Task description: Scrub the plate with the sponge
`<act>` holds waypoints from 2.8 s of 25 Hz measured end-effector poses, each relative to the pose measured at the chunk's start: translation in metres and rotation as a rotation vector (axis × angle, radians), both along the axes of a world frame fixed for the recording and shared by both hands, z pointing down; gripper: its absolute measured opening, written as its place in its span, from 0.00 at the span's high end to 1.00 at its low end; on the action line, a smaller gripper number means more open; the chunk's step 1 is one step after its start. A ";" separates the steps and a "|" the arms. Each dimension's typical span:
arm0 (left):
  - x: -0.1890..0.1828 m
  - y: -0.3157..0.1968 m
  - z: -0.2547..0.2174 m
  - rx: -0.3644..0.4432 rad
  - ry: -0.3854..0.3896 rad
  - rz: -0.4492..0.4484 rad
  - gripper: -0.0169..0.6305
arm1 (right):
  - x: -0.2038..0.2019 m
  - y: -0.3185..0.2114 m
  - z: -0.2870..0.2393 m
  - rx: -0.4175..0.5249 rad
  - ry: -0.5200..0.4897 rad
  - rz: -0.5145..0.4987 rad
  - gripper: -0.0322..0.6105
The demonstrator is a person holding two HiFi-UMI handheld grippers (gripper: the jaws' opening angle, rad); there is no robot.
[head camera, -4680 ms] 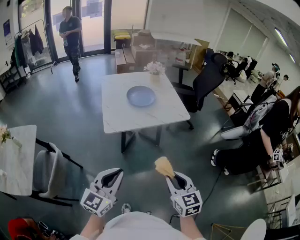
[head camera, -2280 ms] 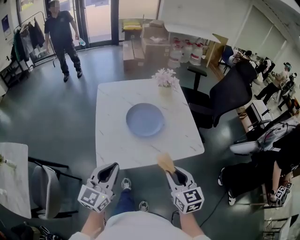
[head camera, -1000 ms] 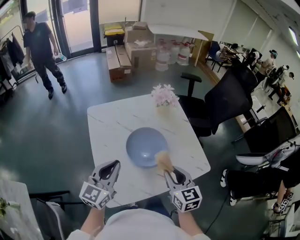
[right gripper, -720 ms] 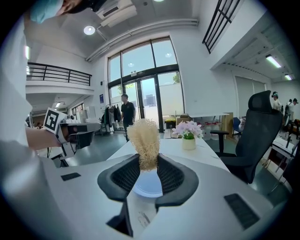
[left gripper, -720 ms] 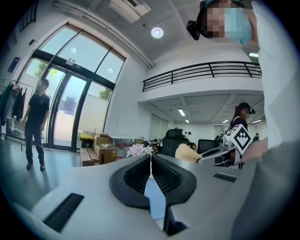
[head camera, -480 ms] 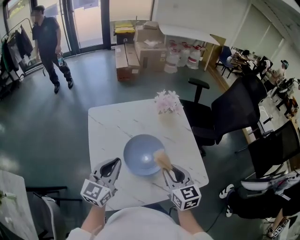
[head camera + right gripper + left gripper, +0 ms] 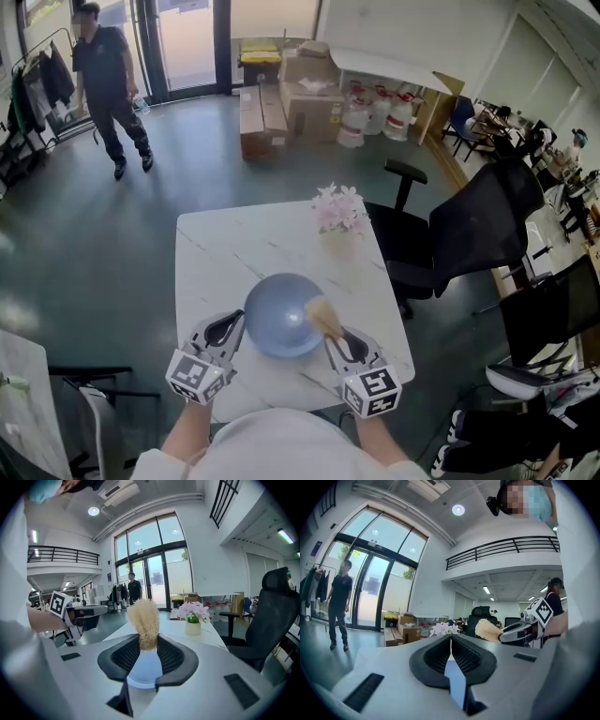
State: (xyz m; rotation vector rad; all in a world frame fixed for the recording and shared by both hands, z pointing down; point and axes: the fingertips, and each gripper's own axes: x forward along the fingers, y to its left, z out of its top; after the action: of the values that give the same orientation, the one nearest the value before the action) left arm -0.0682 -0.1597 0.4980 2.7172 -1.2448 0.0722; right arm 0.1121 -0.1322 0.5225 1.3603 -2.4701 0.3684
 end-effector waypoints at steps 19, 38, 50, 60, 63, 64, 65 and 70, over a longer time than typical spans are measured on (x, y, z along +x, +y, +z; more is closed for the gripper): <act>-0.008 -0.041 0.090 -0.318 0.045 -0.085 0.92 | -0.003 0.000 0.019 -0.050 -0.002 0.008 0.76; -0.014 -0.040 0.193 -0.696 0.054 -0.155 0.87 | -0.001 0.001 0.035 -0.087 0.016 0.003 0.76; -0.009 -0.040 0.224 -0.834 0.083 -0.167 0.64 | -0.001 0.003 0.038 -0.098 0.021 0.003 0.76; -0.007 -0.046 0.241 -0.952 0.034 -0.158 0.64 | -0.001 0.003 0.042 -0.109 0.021 0.007 0.76; -0.005 -0.045 0.242 -0.949 -0.019 -0.143 0.64 | 0.000 0.003 0.043 -0.110 0.019 0.008 0.76; -0.004 -0.044 0.242 -0.947 -0.040 -0.139 0.64 | 0.000 0.003 0.043 -0.111 0.017 0.008 0.76; -0.003 -0.044 0.242 -0.942 -0.063 -0.134 0.64 | 0.000 0.003 0.043 -0.111 0.015 0.010 0.76; -0.001 -0.042 0.246 -0.914 -0.196 -0.104 0.67 | 0.004 0.003 0.044 -0.111 0.014 0.021 0.76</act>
State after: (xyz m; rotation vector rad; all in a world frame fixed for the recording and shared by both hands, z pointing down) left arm -0.0693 -0.2018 0.7442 1.8762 -1.0285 0.7144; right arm 0.1159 -0.1288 0.5669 1.3404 -2.3874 0.4905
